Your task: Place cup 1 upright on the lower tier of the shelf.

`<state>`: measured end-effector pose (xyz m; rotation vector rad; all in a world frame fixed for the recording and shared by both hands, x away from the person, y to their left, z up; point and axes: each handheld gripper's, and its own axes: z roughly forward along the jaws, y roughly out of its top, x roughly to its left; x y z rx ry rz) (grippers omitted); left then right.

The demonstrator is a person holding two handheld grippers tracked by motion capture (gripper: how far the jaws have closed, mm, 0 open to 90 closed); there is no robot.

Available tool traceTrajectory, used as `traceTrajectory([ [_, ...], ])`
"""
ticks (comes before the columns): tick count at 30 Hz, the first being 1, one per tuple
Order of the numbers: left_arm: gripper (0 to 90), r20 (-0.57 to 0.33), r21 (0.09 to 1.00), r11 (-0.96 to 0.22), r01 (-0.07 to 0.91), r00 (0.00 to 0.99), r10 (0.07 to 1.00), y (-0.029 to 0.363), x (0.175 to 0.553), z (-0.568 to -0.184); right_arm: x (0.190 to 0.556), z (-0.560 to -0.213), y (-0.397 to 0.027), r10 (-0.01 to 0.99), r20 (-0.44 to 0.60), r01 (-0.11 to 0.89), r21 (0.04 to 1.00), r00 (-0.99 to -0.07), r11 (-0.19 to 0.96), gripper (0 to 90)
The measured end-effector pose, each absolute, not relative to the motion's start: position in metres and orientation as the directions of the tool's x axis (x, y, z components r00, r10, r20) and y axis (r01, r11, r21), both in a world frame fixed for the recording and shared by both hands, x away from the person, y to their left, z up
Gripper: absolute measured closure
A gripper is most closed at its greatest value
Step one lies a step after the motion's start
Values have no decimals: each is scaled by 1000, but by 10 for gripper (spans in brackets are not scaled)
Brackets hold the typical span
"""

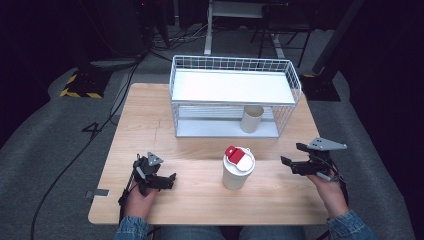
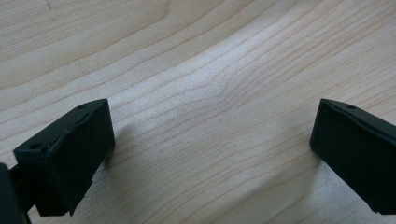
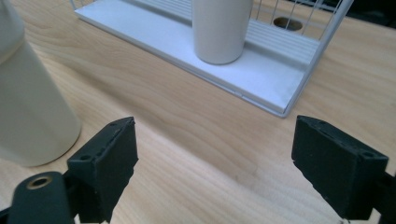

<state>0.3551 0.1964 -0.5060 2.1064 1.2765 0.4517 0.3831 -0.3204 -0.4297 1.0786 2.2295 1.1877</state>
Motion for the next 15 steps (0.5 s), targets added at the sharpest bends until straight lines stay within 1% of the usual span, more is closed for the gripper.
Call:
traceTrajectory([
  [3,4,-30,667,-334,666,472,881,196,355,-506,381,-434,-326,780,49,474,817,-623,328,150],
  [10,5,-30,666,-335,666,473,881,196,355,-506,372,-445,-333,780,18,472,805,-626,360,148],
  [15,4,-30,667,-334,666,472,881,196,355,-506,367,-455,-339,776,20,474,801,-631,365,148],
])
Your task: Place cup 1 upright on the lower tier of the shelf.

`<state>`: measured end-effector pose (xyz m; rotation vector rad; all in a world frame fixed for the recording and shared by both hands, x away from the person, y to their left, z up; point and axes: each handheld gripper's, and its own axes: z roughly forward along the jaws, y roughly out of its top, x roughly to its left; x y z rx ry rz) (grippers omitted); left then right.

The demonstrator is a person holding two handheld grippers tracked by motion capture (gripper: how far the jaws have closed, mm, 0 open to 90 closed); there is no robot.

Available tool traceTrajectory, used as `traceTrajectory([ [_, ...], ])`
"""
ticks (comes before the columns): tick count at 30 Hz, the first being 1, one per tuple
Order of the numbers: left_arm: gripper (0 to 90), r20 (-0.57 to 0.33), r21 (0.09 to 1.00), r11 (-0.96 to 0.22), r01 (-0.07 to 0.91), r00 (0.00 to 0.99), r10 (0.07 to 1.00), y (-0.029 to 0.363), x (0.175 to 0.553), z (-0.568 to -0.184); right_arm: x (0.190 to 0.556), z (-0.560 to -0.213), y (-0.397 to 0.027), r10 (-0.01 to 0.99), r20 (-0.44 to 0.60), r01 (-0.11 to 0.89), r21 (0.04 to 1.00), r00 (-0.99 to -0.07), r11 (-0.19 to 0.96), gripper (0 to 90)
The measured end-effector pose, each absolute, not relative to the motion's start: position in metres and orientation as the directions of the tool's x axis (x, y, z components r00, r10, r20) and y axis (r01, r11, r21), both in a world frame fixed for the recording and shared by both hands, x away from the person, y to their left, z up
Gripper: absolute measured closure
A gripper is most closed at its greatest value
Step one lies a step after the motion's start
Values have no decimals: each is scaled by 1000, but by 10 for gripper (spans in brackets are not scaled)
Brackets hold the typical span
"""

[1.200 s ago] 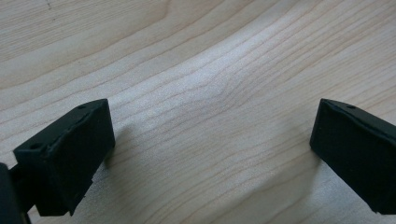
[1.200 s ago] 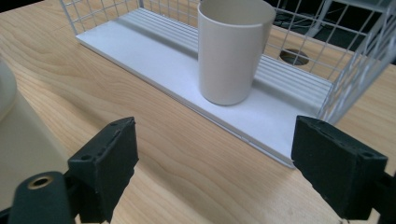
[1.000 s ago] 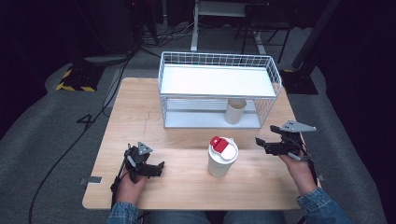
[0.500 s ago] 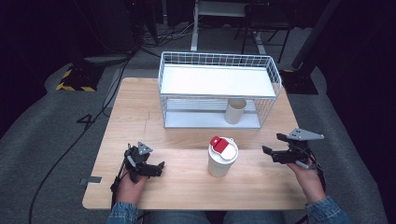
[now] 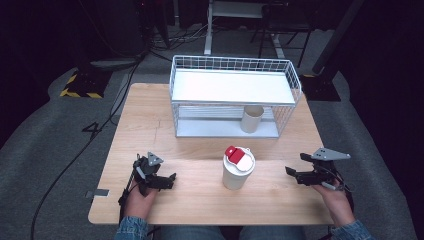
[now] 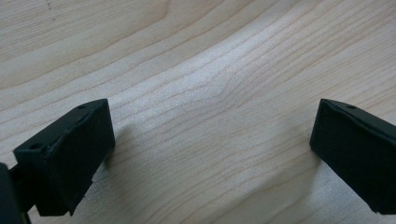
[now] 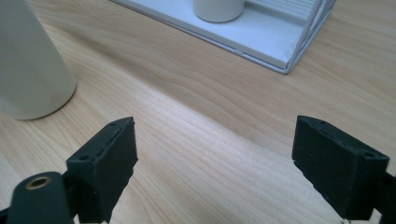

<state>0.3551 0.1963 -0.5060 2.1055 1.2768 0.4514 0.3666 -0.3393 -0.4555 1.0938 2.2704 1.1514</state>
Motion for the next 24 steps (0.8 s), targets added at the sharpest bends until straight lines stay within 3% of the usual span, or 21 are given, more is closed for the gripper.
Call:
traceTrajectory([
  [10,5,-30,667,-334,666,472,881,196,355,-506,357,-479,-345,784,35,509,779,-619,367,148],
  [24,5,-30,666,-335,667,472,881,196,355,-506,354,-504,-346,827,-19,554,734,-562,393,144],
])
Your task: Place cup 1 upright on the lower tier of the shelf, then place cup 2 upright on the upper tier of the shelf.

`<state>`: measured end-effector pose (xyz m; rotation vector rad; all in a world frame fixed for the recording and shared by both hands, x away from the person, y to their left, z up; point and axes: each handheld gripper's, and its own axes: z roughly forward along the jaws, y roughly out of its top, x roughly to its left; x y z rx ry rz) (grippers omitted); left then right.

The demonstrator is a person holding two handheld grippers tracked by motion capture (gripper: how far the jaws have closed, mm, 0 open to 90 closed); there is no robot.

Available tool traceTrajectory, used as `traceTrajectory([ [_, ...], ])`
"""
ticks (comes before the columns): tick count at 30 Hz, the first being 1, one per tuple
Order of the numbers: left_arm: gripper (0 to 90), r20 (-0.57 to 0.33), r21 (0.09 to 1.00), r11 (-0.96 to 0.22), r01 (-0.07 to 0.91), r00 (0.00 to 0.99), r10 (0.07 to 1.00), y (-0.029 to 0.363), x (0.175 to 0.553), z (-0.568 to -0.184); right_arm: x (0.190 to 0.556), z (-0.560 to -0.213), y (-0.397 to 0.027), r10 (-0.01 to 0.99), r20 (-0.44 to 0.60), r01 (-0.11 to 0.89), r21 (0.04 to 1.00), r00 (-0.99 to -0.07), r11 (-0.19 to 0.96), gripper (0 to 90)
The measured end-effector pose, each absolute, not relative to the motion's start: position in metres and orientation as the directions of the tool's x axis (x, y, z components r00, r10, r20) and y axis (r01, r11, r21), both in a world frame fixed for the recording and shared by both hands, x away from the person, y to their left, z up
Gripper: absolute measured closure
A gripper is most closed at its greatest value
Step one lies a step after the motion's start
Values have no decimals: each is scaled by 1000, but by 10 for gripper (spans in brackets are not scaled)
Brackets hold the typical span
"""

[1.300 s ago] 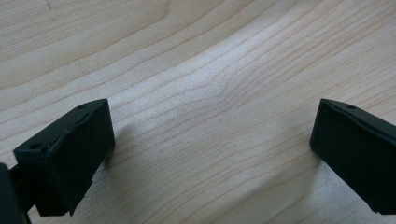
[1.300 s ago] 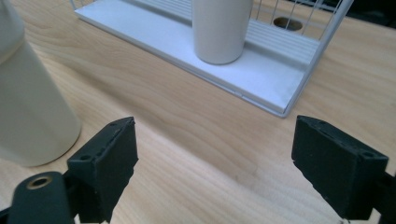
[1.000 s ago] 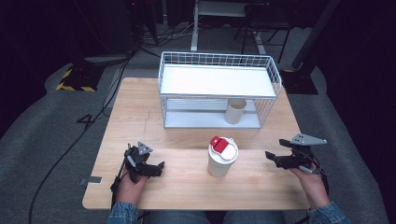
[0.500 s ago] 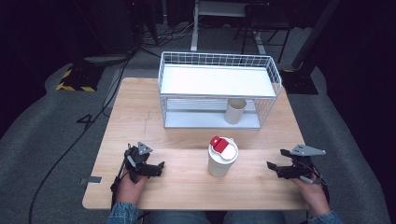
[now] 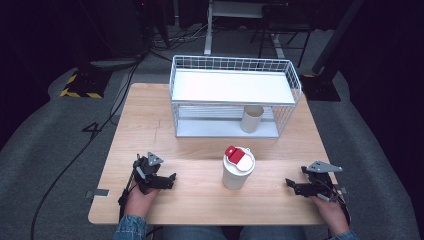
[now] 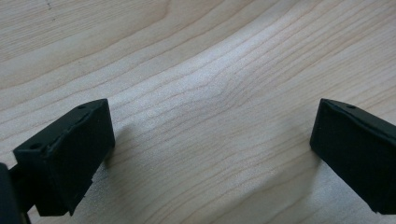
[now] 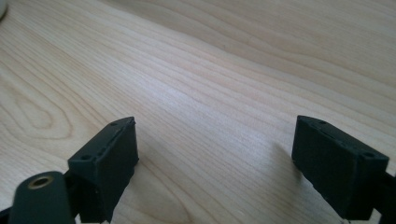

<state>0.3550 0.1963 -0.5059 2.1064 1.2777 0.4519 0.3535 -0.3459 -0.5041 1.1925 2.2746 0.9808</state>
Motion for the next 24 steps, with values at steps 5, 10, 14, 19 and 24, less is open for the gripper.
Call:
traceTrajectory([
  [5,4,-29,665,-345,662,485,874,193,357,-506,353,-504,-346,834,-6,566,732,-551,379,138],
  [10,5,-29,667,-355,655,498,867,190,359,-506,353,-505,-346,836,-5,568,731,-549,378,136],
  [14,7,-25,652,-373,660,511,859,190,358,-504,354,-505,-346,841,-8,573,729,-541,376,114],
  [19,14,-28,644,-383,662,521,853,190,356,-503,355,-505,-346,846,-7,580,726,-533,370,94],
  [24,46,-44,653,-374,658,525,850,192,354,-501,355,-505,-346,847,-7,580,726,-532,370,94],
])
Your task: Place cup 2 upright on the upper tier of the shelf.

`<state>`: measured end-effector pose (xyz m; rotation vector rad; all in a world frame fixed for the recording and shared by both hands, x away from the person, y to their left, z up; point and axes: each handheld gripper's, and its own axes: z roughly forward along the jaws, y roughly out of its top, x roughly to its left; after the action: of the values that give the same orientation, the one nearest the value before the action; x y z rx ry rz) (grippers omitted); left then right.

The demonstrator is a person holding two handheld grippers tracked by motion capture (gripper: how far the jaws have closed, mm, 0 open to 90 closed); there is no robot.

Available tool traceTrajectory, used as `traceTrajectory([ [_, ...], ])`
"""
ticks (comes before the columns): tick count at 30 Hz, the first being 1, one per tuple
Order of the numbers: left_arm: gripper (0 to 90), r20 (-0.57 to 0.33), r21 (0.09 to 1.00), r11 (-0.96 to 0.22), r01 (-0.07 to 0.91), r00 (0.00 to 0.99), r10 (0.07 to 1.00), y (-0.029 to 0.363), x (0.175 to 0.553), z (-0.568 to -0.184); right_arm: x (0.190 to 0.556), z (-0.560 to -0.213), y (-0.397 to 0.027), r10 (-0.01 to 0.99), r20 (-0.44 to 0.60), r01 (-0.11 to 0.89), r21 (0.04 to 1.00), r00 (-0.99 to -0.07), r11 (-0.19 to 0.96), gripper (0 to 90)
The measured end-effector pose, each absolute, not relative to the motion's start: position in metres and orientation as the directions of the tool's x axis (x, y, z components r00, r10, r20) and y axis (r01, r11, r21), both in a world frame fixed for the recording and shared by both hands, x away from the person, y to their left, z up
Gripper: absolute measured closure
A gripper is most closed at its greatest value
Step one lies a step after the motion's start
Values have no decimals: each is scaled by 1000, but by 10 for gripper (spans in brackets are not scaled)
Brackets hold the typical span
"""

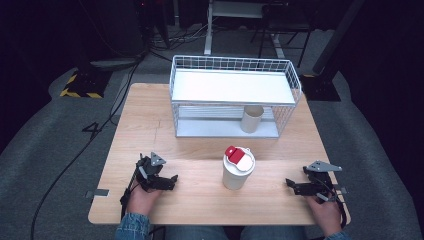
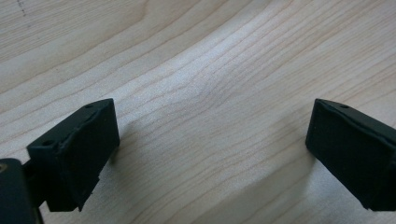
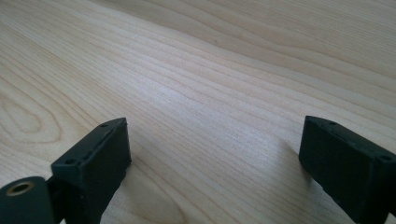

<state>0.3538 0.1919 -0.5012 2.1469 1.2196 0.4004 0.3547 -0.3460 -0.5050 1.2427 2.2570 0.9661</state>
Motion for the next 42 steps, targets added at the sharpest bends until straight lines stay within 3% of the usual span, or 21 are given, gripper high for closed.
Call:
traceTrajectory([
  [19,94,-64,812,-335,478,644,762,182,336,-464,355,-505,-346,846,-7,579,726,-533,371,94],
  [42,75,-126,885,-303,354,808,575,112,323,-436,355,-505,-346,846,-7,579,726,-532,370,94],
])
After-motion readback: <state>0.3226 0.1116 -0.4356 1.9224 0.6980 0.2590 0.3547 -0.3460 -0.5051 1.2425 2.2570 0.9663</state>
